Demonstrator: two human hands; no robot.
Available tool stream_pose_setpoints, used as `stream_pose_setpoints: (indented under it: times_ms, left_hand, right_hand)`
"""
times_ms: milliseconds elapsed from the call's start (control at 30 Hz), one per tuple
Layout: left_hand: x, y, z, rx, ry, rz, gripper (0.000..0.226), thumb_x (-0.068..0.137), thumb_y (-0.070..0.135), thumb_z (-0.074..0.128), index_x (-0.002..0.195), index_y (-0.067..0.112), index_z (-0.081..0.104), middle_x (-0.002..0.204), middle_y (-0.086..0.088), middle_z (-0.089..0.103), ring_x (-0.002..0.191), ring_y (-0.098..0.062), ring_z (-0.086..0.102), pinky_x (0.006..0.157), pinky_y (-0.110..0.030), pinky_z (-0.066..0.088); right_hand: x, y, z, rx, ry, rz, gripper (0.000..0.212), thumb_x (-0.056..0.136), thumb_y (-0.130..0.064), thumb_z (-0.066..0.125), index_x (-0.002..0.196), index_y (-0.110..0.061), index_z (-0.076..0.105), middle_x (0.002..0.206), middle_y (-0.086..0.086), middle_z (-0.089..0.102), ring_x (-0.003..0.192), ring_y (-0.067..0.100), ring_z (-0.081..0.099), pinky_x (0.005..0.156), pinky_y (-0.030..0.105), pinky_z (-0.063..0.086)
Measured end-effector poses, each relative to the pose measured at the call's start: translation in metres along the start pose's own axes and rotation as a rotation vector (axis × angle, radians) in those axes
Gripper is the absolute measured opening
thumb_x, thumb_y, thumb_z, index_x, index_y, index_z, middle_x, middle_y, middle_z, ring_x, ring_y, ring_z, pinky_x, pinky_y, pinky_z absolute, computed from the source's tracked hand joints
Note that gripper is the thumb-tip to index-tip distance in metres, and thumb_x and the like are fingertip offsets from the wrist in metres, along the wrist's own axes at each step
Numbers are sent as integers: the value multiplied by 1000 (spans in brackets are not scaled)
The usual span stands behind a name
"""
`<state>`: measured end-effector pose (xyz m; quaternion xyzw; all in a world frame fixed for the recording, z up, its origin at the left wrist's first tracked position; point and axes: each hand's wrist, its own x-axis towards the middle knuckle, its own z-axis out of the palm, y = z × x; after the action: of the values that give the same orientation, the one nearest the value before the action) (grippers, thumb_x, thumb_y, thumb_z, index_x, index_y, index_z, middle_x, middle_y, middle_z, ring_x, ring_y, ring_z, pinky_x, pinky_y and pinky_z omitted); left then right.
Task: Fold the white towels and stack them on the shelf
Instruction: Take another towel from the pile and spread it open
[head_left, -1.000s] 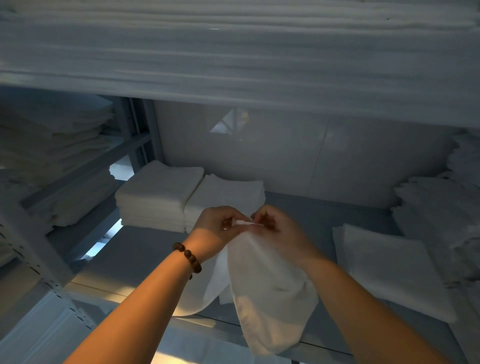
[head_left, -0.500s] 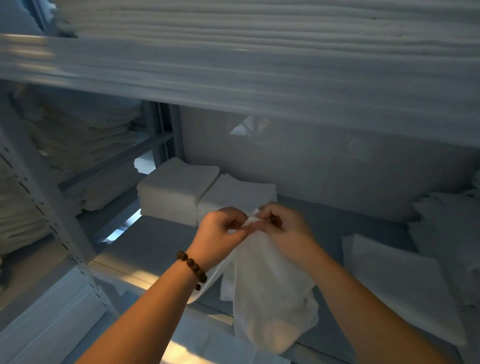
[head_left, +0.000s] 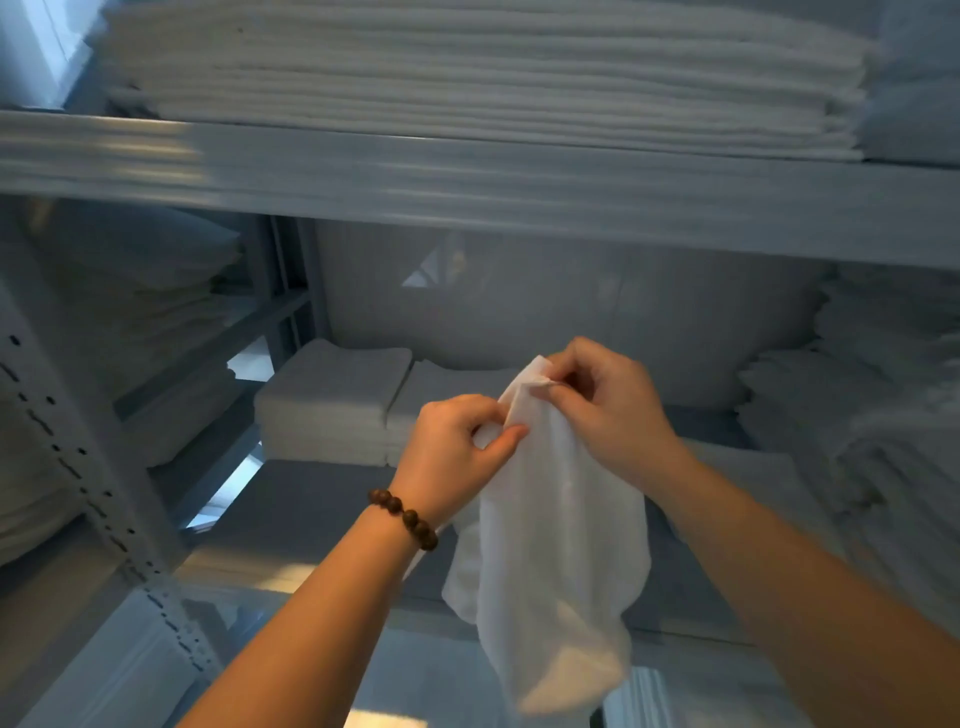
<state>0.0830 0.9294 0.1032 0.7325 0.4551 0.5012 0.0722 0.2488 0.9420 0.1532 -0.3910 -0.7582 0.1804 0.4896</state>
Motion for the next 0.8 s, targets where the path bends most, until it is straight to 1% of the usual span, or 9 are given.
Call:
stream_pose_setpoints:
  times_ms: [67,167,267,333,400,533,633,733,800]
  left_hand:
    - [-7,1,-13,3,-19,18,12,78,21,71,74,10,67,62,4,58,58,-8,47,57,-22,37]
    - [-22,0,-27,-4,-93,13,16,80,21,67,71,10,61,62,0,56,61,-14,50,59,-29,43]
    - [-39,-1,-31,-38,-153,-4,31,81,21,66,62,8,45,57,-3,41,56,-14,39,55,-31,35]
    - [-48,2,-32,-89,-228,-28,37,82,23,65,62,3,43,59,-14,40,57,-24,38,54,-36,33]
    - [-52,2,-37,-146,-274,-47,40,83,25,66,59,4,42,57,-12,37,56,-23,36,54,-36,34]
    - [-53,-1,-46,-167,-304,-51,33,82,29,70,64,4,60,64,-13,54,64,-25,52,63,-39,46]
    - [-62,3,-44,-88,-383,-32,40,82,33,70,61,2,55,65,-13,53,61,-24,49,57,-33,40]
    - [-67,-4,-46,-131,-353,-99,34,82,34,69,73,1,67,76,-13,65,71,-26,60,67,-42,50]
    - [-72,-12,-50,-119,-336,-128,34,81,34,70,72,2,68,74,-12,66,72,-26,61,69,-45,50]
  right_hand:
    - [1,-21,1,-56,53,-18,12,81,-7,69,74,-3,59,68,-2,61,62,2,52,63,19,40]
    - [1,-42,-1,-98,107,-19,12,80,-7,69,76,-2,59,74,11,64,67,11,54,66,27,42]
    - [0,-53,-8,-182,103,11,14,79,-8,70,74,-4,58,68,4,60,64,12,51,63,26,39]
    - [-2,-56,-16,-232,83,52,14,78,-7,70,73,-8,57,66,0,57,63,11,49,62,25,38]
    - [-7,-57,-24,-246,73,78,12,78,-5,69,74,-5,58,69,4,58,66,14,50,65,27,38]
    - [-16,-62,-38,-233,126,76,14,79,-6,69,74,-8,56,66,2,54,64,14,46,62,26,36]
    - [-16,-72,-48,-254,131,45,15,79,-6,69,75,-11,55,61,-7,50,59,5,43,59,21,34]
    - [-16,-80,-62,-226,202,14,14,79,-7,69,77,-11,56,60,-12,48,52,-4,43,56,14,32]
    - [-18,-80,-72,-267,190,21,13,79,-8,69,76,-10,56,61,-11,49,54,-2,43,58,16,33]
